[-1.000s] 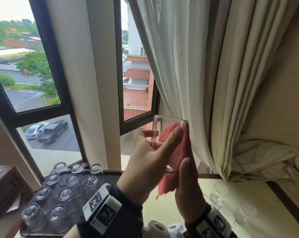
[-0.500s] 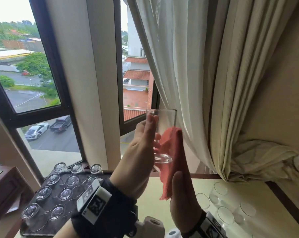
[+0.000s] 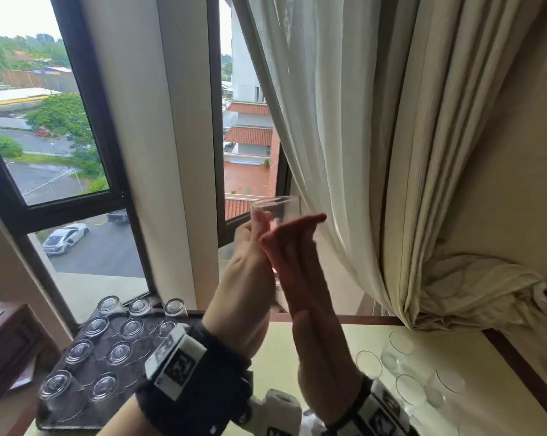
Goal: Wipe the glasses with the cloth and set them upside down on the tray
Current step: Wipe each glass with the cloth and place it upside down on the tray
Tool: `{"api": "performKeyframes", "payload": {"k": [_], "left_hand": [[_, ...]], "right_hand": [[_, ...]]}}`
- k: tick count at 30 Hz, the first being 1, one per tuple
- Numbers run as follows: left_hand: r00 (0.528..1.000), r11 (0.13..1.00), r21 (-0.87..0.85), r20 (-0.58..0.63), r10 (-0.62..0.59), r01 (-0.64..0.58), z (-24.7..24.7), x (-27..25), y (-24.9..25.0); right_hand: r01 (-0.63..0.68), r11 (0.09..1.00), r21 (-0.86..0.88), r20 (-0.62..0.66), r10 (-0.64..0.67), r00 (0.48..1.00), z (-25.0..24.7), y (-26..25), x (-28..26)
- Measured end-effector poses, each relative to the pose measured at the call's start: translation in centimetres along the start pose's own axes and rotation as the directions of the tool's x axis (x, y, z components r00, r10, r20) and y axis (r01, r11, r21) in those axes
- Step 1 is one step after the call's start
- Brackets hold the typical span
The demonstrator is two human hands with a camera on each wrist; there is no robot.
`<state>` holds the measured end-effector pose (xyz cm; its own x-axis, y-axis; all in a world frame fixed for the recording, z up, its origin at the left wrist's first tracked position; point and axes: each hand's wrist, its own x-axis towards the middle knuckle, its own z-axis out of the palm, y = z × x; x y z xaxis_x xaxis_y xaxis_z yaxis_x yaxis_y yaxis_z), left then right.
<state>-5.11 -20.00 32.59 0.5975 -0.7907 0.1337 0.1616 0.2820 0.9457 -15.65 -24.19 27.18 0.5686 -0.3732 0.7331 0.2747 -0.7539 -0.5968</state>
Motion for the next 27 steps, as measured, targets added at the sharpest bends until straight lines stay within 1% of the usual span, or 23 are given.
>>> {"api": "performKeyframes", "payload": {"k": [1,2,3,4,6,7,9,10,11,12,13,14,15,16,17,19,20,21,23,24,26,27], "left_hand": [[1.000,1.000,0.004,0.009,-0.001,0.001,-0.3,0.1,0.3],[1.000,1.000,0.012,0.028,0.006,-0.007,-0.6,0.0,0.4],[0.998,1.000,0.026,0.054,0.011,-0.012,-0.6,-0.4,0.5],[0.996,0.999,0.041,0.083,0.015,-0.018,-0.4,-0.8,0.3],[0.989,0.998,0.054,0.146,0.010,-0.018,0.6,-1.9,-0.1],[0.987,0.998,0.058,0.161,0.015,-0.025,1.1,-2.4,-0.3],[0.987,0.995,0.079,0.155,0.041,-0.054,1.8,-3.0,-0.7],[0.989,0.993,0.101,0.136,0.053,-0.067,1.9,-2.9,-0.7],[0.993,0.992,0.117,0.107,0.042,-0.054,2.1,-2.8,-0.4],[0.997,0.993,0.114,0.079,0.015,-0.024,2.1,-2.5,-0.3],[0.998,0.995,0.099,0.056,-0.017,0.012,2.1,-2.2,-0.2],[0.998,0.997,0.066,0.026,-0.049,0.047,1.8,-1.7,-0.3],[0.998,0.997,0.031,-0.006,-0.070,0.070,1.5,-1.2,-0.1],[0.996,0.996,-0.013,-0.033,-0.085,0.085,1.2,-0.8,0.2],[0.993,0.993,-0.062,-0.057,-0.108,0.104,0.7,-0.4,0.6],[0.987,0.987,-0.103,-0.083,-0.135,0.127,-0.3,0.4,1.1],[0.988,0.990,-0.061,-0.079,-0.135,0.131,-0.6,0.6,1.3],[0.990,0.991,-0.003,-0.057,-0.130,0.130,-0.8,0.7,1.3],[0.990,0.988,0.061,-0.002,-0.144,0.144,-0.5,0.4,1.1],[0.988,0.985,0.083,0.024,-0.150,0.148,0.1,0.1,0.8],[0.987,0.983,0.123,0.067,-0.145,0.136,1.2,-1.1,0.2],[0.988,0.983,0.144,0.086,-0.129,0.116,1.5,-1.5,-0.5]], "right_hand": [[-0.073,0.996,0.056,-0.025,0.075,0.997,0.3,0.3,-0.7],[-0.162,0.977,0.138,-0.069,0.173,0.982,0.5,0.1,-1.2],[-0.255,0.932,0.256,-0.090,0.285,0.954,0.6,0.1,-1.3],[-0.307,0.902,0.303,-0.092,0.349,0.933,0.4,0.0,-1.1],[-0.306,0.874,0.378,-0.099,0.367,0.925,-0.6,0.8,0.1],[-0.307,0.871,0.384,-0.095,0.368,0.925,-1.5,0.9,1.0],[-0.403,0.811,0.425,-0.061,0.469,0.881,-2.9,0.4,2.5],[-0.422,0.784,0.455,-0.062,0.501,0.863,-3.2,0.4,2.7],[-0.443,0.763,0.470,-0.067,0.532,0.844,-3.3,0.2,2.8],[-0.436,0.783,0.444,-0.068,0.514,0.855,-3.0,-0.5,3.0],[-0.332,0.877,0.346,-0.096,0.385,0.918,-2.7,-1.2,3.0],[-0.197,0.955,0.221,-0.117,0.227,0.967,-2.2,-1.9,2.8],[-0.087,0.989,0.121,-0.088,0.098,0.991,-1.5,-2.2,2.3],[-0.014,0.999,0.046,-0.018,0.015,1.000,-0.9,-1.7,1.4],[-0.014,0.999,0.030,0.040,0.013,0.999,-0.6,-1.1,0.6],[-0.026,0.998,0.052,0.089,0.021,0.996,-0.2,0.5,-1.3],[-0.065,0.996,0.063,0.076,0.060,0.995,0.0,1.0,-2.1],[-0.132,0.987,0.095,0.043,0.128,0.991,0.2,1.1,-2.4],[-0.309,0.911,0.273,0.036,0.312,0.950,0.2,1.1,-1.8],[-0.356,0.868,0.346,0.034,0.368,0.929,-0.1,1.2,-1.2],[-0.376,0.858,0.350,-0.044,0.416,0.908,-1.4,1.5,0.4],[-0.421,0.841,0.339,-0.077,0.471,0.879,-2.3,1.5,1.3]]}}
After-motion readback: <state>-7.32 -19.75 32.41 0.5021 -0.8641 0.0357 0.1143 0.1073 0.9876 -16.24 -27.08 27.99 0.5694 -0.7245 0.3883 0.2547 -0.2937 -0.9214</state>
